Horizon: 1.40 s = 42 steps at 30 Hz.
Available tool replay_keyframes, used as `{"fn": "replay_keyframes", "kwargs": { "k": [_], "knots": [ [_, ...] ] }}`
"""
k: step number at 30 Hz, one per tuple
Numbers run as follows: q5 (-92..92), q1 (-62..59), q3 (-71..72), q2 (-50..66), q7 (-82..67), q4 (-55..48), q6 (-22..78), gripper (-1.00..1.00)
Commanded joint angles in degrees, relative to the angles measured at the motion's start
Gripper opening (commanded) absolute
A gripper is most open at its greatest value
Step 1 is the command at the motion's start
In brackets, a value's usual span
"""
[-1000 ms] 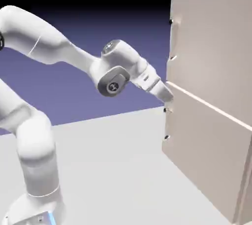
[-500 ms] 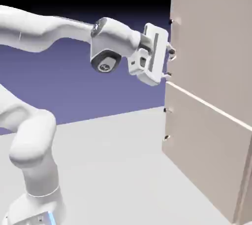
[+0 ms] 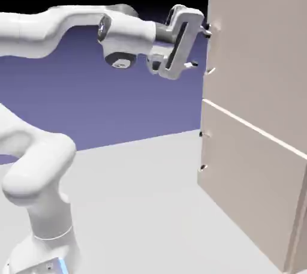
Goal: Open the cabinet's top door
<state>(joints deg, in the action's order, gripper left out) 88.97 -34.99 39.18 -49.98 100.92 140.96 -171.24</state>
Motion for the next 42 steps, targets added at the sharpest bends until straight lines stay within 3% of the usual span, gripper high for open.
{"fn": "replay_keyframes", "kwargs": {
  "k": [1, 20, 27, 28, 42],
  "knots": [
    [2.5, -1.0, 1.1, -0.5, 1.6, -0.6, 0.1, 0.0],
    [49.8, -20.0, 22.0, -9.7, 32.8, -11.2, 1.5, 0.0],
    [53.0, -30.9, 27.9, -8.1, 33.6, -18.8, 3.6, 0.0],
    [53.0, -30.9, 27.9, -8.1, 33.6, -18.8, 3.6, -1.0],
    [41.7, -4.1, 4.6, -13.8, 31.4, 6.5, 22.2, -1.0]
  ]
}}
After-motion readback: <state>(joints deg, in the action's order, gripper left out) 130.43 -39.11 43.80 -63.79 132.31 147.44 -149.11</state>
